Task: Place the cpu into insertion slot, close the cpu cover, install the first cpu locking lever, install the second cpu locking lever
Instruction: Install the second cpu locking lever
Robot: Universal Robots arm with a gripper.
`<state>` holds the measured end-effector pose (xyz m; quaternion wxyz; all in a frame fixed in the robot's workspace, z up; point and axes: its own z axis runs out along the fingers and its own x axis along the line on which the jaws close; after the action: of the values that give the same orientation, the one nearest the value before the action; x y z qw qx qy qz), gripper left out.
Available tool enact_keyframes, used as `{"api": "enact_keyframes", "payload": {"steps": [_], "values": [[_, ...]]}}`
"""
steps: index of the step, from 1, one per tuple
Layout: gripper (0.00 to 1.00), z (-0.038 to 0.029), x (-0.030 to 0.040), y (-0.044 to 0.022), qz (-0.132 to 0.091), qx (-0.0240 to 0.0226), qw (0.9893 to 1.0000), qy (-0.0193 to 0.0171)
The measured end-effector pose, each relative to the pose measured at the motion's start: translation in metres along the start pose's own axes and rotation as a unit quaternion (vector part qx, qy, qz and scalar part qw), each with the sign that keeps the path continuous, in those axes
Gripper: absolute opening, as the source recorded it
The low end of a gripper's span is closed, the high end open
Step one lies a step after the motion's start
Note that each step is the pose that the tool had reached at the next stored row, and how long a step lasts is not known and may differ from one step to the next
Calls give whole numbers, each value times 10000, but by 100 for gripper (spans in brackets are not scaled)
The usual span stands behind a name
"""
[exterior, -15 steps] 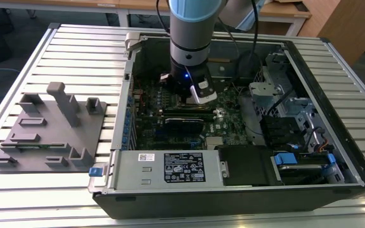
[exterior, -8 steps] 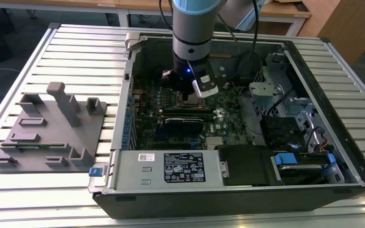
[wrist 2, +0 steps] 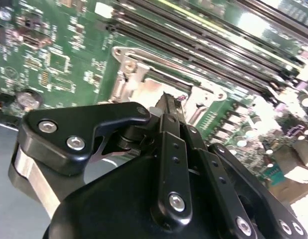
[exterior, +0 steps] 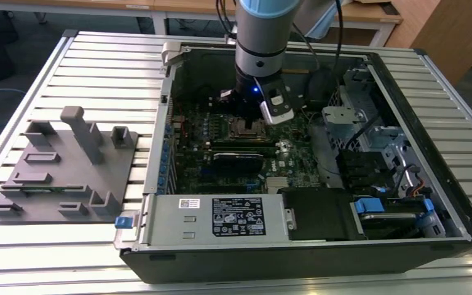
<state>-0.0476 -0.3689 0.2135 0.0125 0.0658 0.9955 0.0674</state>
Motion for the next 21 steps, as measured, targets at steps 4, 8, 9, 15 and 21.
{"api": "enact_keyframes", "payload": {"steps": [4, 8, 9, 15, 21], "values": [[10, 3, -30, 11, 0, 34, 10000, -5], [10, 4, -31, 12, -4, 97, 10000, -13], [10, 4, -30, 12, -3, 97, 10000, -13], [10, 11, -16, 32, -3, 87, 10000, -11], [10, 15, -6, 58, -3, 86, 10000, -11]]}}
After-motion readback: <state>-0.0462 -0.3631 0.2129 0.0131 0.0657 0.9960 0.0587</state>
